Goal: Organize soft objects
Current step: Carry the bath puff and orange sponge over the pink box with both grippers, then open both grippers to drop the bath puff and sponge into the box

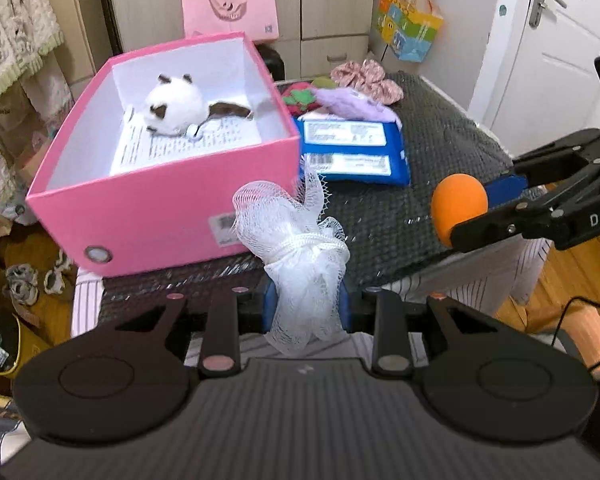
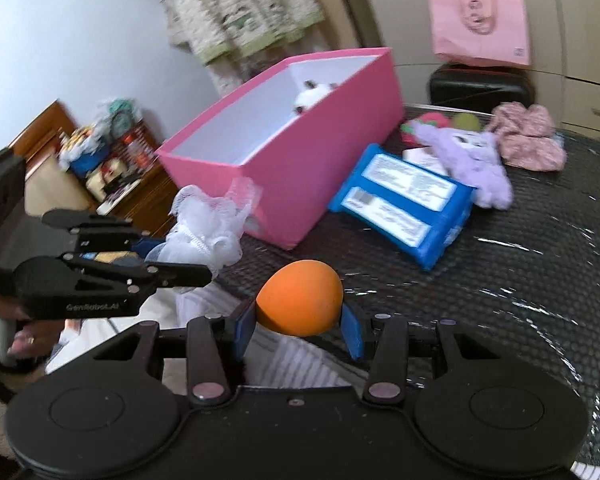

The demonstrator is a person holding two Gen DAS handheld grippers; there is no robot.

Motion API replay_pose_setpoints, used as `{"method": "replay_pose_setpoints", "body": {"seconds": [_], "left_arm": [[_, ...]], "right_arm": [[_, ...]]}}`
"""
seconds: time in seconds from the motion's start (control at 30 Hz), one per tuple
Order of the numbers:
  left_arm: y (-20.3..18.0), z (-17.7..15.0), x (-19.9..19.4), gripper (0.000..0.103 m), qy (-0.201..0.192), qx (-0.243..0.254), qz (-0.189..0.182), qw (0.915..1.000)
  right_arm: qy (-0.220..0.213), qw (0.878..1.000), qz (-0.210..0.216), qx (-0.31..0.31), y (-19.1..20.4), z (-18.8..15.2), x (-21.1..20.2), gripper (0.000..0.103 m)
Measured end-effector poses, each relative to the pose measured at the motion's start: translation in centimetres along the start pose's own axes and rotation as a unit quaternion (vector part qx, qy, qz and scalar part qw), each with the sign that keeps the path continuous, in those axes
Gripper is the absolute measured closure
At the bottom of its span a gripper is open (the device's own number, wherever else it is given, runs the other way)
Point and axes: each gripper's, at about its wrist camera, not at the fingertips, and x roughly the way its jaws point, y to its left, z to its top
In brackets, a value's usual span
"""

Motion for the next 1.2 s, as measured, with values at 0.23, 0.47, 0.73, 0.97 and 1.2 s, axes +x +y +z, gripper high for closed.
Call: {"method": "replay_pose_setpoints", "body": {"seconds": [0.23, 0.47, 0.73, 0.97, 1.2], "left_arm": [[1.5, 0.4, -2.6, 0.074, -0.013, 0.025, 0.020, 0.9994], [3.3, 2.7, -5.4, 0.074, -0.057, 0.044, 0.020, 0.9972], [6.5, 5.5, -6.6, 0.074, -0.128, 0.020, 0.028, 0.9912], [9.4, 8.8, -1.7, 0.074, -0.094, -0.003, 0.012, 0.9955], [13.6, 11.6, 5.4, 0.074, -0.030, -0.039, 0.023, 0.9985]], "right_arm": [[0.015, 0.999, 0.026, -0.015, 2.3, 1.5, 1.4, 0.052], [-0.027, 0.998, 0.024, -0.047, 4.3, 4.8, 1.1, 0.052], [-0.078, 0.994, 0.034, -0.069, 4.0, 9.0, 1.6, 0.052], [-0.078, 0.989, -0.005, -0.127, 4.5, 13.2, 4.9, 0.051], [-0.040, 0.976, -0.091, -0.193, 3.2, 17.1, 10.5, 0.051]]}}
